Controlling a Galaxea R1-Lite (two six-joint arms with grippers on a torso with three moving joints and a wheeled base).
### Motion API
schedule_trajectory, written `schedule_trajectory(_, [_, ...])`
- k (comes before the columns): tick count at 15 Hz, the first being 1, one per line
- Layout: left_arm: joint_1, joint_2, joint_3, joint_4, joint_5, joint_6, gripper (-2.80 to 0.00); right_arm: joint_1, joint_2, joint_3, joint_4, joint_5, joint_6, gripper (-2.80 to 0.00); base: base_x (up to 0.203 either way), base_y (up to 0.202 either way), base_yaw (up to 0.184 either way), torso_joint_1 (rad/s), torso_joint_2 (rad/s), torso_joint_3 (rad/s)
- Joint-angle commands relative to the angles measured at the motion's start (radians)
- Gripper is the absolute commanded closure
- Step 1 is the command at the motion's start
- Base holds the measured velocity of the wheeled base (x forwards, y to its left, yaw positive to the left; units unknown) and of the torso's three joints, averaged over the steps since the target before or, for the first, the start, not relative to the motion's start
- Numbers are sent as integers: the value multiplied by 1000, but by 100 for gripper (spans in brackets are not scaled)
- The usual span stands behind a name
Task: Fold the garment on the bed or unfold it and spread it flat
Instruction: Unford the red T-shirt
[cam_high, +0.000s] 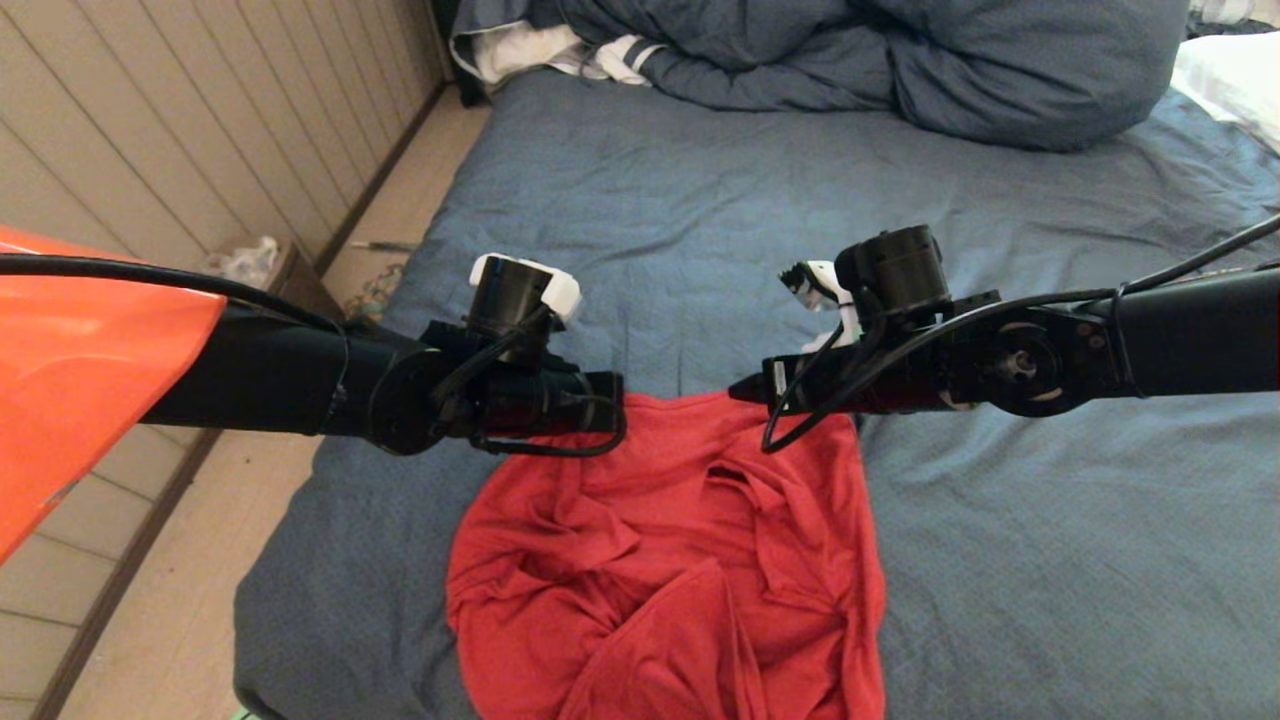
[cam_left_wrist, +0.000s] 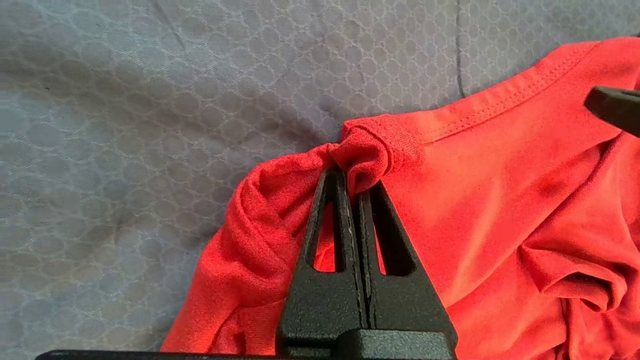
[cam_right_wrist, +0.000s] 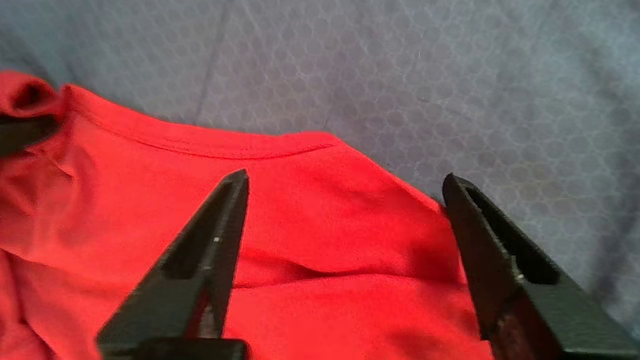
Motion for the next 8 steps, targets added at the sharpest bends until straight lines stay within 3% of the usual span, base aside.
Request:
schedule_trajectory(1, [2, -3, 0, -1, 0, -2, 0, 3, 1, 16, 1, 2, -18, 0, 0, 0, 0, 0, 0, 0])
schedule_trajectory(8, [-4, -1, 5, -1, 0, -2, 0, 8, 1, 38, -2, 2, -50, 0, 0, 0, 0, 0, 0, 0])
